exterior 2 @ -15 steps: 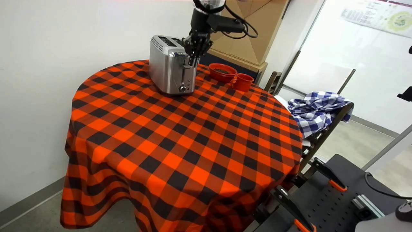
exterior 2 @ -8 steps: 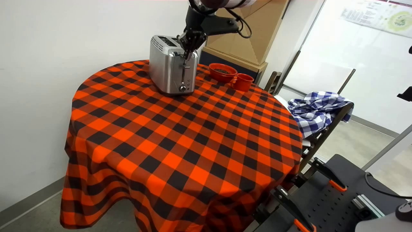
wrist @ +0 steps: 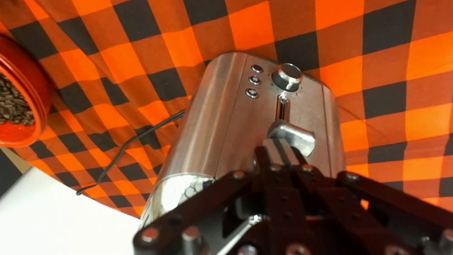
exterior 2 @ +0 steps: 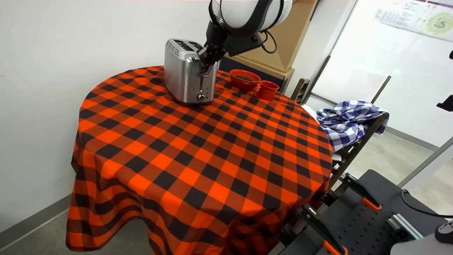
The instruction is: Switch on the toaster
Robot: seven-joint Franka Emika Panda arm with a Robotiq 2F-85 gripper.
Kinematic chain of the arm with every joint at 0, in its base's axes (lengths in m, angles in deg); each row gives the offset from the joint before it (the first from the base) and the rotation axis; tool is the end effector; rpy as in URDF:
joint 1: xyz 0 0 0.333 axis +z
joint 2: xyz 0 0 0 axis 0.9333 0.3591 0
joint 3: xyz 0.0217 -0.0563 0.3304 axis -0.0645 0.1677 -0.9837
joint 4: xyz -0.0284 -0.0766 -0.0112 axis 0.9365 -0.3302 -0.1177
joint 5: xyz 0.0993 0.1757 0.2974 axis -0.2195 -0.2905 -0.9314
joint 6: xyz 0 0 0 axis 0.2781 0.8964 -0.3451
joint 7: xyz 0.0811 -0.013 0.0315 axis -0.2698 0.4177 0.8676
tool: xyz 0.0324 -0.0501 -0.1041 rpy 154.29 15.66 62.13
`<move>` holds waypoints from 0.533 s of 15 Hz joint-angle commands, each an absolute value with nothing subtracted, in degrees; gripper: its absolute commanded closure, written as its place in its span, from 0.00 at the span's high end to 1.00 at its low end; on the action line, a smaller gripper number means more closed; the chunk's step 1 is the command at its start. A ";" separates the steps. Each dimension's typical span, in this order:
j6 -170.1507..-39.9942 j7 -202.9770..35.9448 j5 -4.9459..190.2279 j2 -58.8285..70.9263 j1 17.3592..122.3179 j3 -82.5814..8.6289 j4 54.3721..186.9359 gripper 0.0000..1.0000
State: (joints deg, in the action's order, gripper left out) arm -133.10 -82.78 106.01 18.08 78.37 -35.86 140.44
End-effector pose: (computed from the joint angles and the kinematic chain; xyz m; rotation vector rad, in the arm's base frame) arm 0.6393 0.0672 0.2914 2.9093 0.4141 0.5778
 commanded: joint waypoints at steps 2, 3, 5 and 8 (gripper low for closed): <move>-138.67 -82.35 106.10 21.26 78.44 -35.50 140.30 0.00; -139.10 -82.17 106.04 21.77 78.48 -35.50 140.21 0.00; -139.05 -81.87 106.43 23.73 78.98 -35.03 139.36 0.00; -138.52 -81.67 106.45 27.64 79.44 -34.28 137.31 0.00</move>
State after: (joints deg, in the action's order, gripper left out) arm -137.22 -82.21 106.02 22.17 78.41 -35.68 140.61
